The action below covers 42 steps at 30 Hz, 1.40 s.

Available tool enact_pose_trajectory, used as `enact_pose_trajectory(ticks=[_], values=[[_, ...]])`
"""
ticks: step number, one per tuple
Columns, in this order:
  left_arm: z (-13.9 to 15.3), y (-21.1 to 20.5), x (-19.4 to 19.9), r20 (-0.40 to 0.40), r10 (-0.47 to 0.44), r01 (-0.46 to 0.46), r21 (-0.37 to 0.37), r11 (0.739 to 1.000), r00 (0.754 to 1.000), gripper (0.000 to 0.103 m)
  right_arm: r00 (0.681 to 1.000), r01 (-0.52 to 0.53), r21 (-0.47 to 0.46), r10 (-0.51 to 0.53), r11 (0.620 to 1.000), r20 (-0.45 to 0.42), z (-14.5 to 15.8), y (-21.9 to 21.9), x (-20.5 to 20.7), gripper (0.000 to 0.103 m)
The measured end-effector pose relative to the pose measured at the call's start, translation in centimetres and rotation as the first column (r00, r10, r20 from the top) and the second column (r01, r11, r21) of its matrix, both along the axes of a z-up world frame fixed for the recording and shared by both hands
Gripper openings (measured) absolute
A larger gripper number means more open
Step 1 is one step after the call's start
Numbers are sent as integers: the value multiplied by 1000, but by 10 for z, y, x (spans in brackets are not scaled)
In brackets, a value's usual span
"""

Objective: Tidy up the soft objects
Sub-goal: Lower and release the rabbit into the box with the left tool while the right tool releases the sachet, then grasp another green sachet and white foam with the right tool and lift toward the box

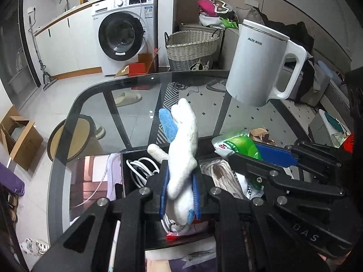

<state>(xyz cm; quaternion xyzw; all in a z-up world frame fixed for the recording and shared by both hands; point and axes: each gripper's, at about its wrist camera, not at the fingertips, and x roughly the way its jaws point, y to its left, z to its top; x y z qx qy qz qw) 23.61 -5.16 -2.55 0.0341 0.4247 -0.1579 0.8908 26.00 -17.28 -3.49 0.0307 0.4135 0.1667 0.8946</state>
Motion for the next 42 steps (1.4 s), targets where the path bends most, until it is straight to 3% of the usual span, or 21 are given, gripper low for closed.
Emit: enact_pose_trajectory(ticks=[14, 17, 19, 23, 29, 33, 42], values=[[-5, -1, 2, -18, -5, 5, 17, 1000, 1000, 17, 1000, 5, -25, -6, 1000, -30, -7, 1, 2, 26], [-4, 0, 1, -19, -5, 5, 8, 1000, 1000, 18, 999, 13, -19, -14, 1000, -34, -7, -1, 3, 36], [-2, 3, 0, -21, -22, 21, -15, 1000, 1000, 19, 999, 25, -18, -26, 1000, -40, -7, -3, 3, 36], [11, 13, -8, 14, -21, 22, -55, 998, 1000, 44, 999, 27, -15, -28, 1000, -28, -4, -6, 1, 36], [38, 43, -36, 54, -34, 41, -130, 991, 998, 47, 1000, -11, -1, 11, 1000, 15, 11, -9, -18, 36], [33, 57, -46, 48, -50, 54, -94, 994, 998, 47, 997, -71, -5, 71, 997, 17, 17, -6, -35, 36], [-21, 77, -64, -75, -128, 131, 38, 991, 989, 47, 973, -231, -28, 230, 972, -32, 5, 21, -85, 36]])
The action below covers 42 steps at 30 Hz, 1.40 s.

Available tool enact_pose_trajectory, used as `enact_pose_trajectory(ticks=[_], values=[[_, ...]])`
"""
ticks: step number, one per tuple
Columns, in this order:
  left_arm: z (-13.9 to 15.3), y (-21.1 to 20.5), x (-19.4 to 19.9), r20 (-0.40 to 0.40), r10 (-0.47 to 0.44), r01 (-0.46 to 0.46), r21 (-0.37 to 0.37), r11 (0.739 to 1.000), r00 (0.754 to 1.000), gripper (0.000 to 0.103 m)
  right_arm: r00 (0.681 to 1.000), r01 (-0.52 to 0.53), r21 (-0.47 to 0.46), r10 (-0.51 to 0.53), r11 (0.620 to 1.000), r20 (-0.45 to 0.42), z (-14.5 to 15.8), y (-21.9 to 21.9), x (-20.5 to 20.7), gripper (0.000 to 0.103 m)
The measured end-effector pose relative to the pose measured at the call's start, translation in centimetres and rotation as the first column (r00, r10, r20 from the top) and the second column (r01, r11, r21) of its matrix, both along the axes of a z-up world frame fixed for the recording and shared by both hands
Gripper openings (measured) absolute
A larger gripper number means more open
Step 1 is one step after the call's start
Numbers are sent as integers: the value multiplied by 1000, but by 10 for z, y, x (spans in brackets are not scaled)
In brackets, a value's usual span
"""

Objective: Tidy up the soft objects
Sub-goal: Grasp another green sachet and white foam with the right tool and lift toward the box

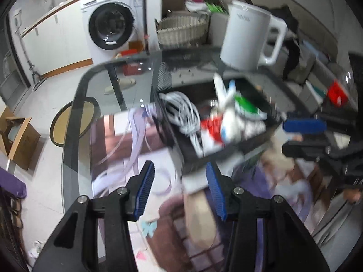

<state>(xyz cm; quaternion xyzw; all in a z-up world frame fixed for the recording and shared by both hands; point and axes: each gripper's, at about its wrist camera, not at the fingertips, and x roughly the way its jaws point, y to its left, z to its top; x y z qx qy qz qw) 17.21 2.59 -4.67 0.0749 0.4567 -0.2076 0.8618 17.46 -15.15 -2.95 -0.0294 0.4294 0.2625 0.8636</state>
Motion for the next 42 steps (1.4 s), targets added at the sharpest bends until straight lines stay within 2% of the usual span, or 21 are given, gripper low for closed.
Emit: enact_pose_trajectory(ticks=[6, 11, 14, 17, 19, 20, 21, 24, 28, 32, 35, 38, 42], values=[[-23, -7, -9, -6, -64, 64, 75, 995, 998, 47, 999, -20, -75, 17, 997, -42, -27, 9, -1, 37], [-35, -19, -10, -20, -94, 96, 92, 991, 995, 47, 995, -37, -85, 29, 996, -98, -52, 15, 12, 37], [-39, -24, -10, -31, -114, 117, 101, 988, 993, 47, 994, -55, -99, 45, 994, -103, -62, 19, 17, 37], [-43, -26, -8, -29, -114, 117, 120, 986, 993, 47, 990, -80, -60, 72, 995, -119, -68, 20, 21, 36], [-43, -26, -8, -32, -114, 117, 113, 987, 993, 47, 990, -97, -16, 94, 995, -104, -66, 20, 20, 36], [-42, -26, -8, -31, -113, 116, 113, 987, 993, 47, 989, -111, 12, 112, 994, -95, -64, 19, 19, 29], [-42, -27, -8, -28, -113, 115, 117, 986, 993, 47, 989, -120, 21, 122, 992, -89, -62, 19, 18, 16], [-42, -29, -7, -21, -114, 115, 121, 986, 993, 47, 987, -138, 21, 139, 990, -75, -55, 25, 13, 8], [-43, -34, -6, -28, -132, 134, 116, 984, 991, 47, 982, -169, 49, 173, 984, -72, -42, 28, 3, 6], [-43, -41, -7, -23, -149, 151, 132, 980, 989, 48, 988, -123, 39, 126, 992, -84, -28, 10, -5, 6], [-46, -47, -5, -16, -144, 145, 154, 977, 989, 48, 990, -107, -15, 105, 994, -95, -24, -10, -13, 6], [-50, -51, -5, -57, -155, 161, 132, 978, 986, 48, 993, -86, -60, 80, 995, -87, -19, -27, -22, 6], [-45, -62, -23, -66, -213, 220, 127, 967, 975, 47, 994, -74, -94, 66, 993, -89, -26, -31, -27, 6]])
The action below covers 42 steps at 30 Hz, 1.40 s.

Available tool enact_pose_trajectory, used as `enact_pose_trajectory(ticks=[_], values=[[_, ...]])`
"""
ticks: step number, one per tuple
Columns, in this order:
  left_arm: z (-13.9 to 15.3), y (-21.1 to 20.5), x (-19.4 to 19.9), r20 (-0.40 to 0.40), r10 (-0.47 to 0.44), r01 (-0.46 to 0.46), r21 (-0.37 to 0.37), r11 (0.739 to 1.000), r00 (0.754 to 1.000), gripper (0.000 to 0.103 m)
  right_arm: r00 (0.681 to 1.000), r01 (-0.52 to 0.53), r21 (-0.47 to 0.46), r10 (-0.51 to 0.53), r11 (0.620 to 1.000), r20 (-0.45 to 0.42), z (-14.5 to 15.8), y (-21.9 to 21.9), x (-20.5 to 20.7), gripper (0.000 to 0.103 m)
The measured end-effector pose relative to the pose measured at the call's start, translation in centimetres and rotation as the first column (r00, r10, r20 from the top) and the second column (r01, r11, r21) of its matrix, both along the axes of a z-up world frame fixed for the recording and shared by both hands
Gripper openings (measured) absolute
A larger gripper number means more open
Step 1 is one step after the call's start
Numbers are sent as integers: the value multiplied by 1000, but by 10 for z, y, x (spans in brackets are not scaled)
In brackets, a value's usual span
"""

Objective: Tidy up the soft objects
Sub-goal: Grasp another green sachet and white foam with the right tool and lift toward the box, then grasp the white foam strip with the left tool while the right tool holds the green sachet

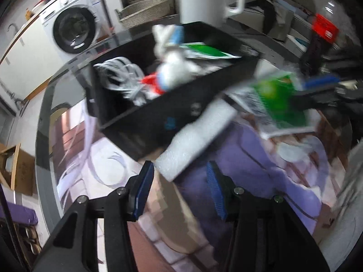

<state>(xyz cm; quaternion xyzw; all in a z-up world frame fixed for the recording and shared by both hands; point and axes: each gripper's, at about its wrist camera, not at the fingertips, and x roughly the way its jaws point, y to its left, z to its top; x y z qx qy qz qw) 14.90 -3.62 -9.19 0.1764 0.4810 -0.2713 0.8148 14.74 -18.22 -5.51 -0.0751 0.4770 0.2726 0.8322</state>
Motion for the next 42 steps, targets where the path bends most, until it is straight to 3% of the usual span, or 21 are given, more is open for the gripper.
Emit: enact_pose_trajectory(ticks=[5, 10, 13, 15, 18, 19, 21, 25, 28, 38, 40, 42], values=[[1, -16, -24, -35, -77, 77, -11, 997, 996, 47, 1000, -5, -21, 5, 1000, -7, -10, 12, 6, 6], [6, -25, -20, -42, -53, 52, -38, 998, 998, 47, 996, 67, -69, -70, 995, -47, -26, 4, 20, 6], [6, -33, -16, 2, -35, 35, -13, 999, 999, 47, 994, 80, -69, -85, 994, -74, -35, 0, 24, 7], [5, -34, -12, -32, -42, 41, -34, 999, 999, 46, 995, 80, -60, -84, 995, -59, -32, -2, 23, 7], [0, -44, -27, -129, -185, 179, -55, 982, 974, 46, 996, 78, -68, -80, 995, -36, -29, 1, 21, 7], [3, -50, -45, -102, -249, 246, -40, 969, 963, 46, 996, 77, -73, -80, 994, -31, -29, 1, 20, 7], [7, -54, -58, -74, -286, 284, -32, 958, 955, 46, 996, 79, -67, -81, 995, -34, -27, 0, 21, 7], [15, -46, -49, -49, -188, 186, -43, 982, 981, 48, 996, 82, -59, -83, 995, -22, -22, -2, 19, 7], [15, -40, -26, -81, -67, 64, -37, 997, 995, 48, 997, 76, -46, -77, 996, -26, -20, 0, 17, 7], [2, -79, -10, -45, -35, 37, 27, 999, 998, 47, 997, 67, -72, -70, 995, -35, -27, 4, 15, 7], [2, -82, -7, -43, -33, 35, 40, 999, 999, 21, 995, 85, -83, -89, 993, -47, -31, 0, 16, 7], [2, -85, -4, -41, -32, 34, 38, 999, 999, 21, 992, 94, -73, -100, 993, -75, -36, -4, 17, 7]])
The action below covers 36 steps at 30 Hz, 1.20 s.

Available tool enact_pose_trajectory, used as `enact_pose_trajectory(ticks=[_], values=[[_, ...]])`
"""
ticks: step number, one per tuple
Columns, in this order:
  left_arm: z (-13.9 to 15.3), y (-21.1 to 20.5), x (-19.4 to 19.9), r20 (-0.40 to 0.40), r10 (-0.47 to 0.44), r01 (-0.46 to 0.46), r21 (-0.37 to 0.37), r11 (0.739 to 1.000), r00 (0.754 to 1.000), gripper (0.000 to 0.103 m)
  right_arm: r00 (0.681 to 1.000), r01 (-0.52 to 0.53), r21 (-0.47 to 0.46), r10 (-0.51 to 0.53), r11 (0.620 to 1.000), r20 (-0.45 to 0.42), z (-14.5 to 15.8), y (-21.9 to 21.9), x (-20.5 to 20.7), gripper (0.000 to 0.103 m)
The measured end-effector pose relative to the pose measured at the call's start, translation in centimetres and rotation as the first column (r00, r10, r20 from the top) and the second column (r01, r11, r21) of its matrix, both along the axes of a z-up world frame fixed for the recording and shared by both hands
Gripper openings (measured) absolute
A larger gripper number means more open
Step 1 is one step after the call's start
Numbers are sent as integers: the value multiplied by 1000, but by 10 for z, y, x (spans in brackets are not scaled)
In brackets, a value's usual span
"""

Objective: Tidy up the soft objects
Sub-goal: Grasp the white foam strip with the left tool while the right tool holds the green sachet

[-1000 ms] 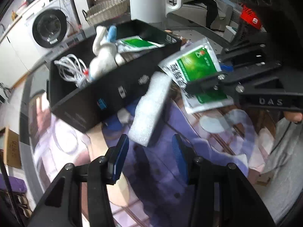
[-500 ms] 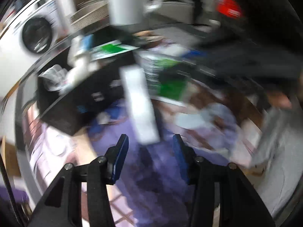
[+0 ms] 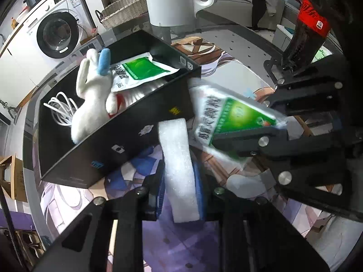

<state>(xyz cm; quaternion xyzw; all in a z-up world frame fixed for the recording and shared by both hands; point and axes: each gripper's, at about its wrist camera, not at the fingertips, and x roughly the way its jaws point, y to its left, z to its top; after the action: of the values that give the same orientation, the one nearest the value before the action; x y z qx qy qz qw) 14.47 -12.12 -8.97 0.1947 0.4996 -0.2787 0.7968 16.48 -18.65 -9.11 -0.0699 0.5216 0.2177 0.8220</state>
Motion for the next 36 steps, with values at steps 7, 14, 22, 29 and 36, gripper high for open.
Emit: enact_pose_trajectory(ticks=[7, 14, 22, 29, 36], values=[[8, 26, -10, 31, 81, -81, -4, 997, 996, 21, 999, 28, 56, -27, 998, -20, -7, -14, 2, 8], [-7, 53, -13, 8, 109, -110, 22, 994, 994, 23, 999, -5, 31, 7, 999, -40, -17, 4, -4, 8], [-9, 57, -15, 16, 111, -111, 24, 994, 994, 20, 999, -31, 11, 31, 999, -16, -21, 22, -9, 7], [5, 62, -18, 61, 125, -124, -11, 992, 990, 20, 999, -23, 18, 22, 1000, 42, -6, 19, -13, 7], [15, 66, -16, 80, 134, -132, -35, 991, 988, 20, 995, -27, 44, 22, 999, 97, 13, 17, -19, 6]])
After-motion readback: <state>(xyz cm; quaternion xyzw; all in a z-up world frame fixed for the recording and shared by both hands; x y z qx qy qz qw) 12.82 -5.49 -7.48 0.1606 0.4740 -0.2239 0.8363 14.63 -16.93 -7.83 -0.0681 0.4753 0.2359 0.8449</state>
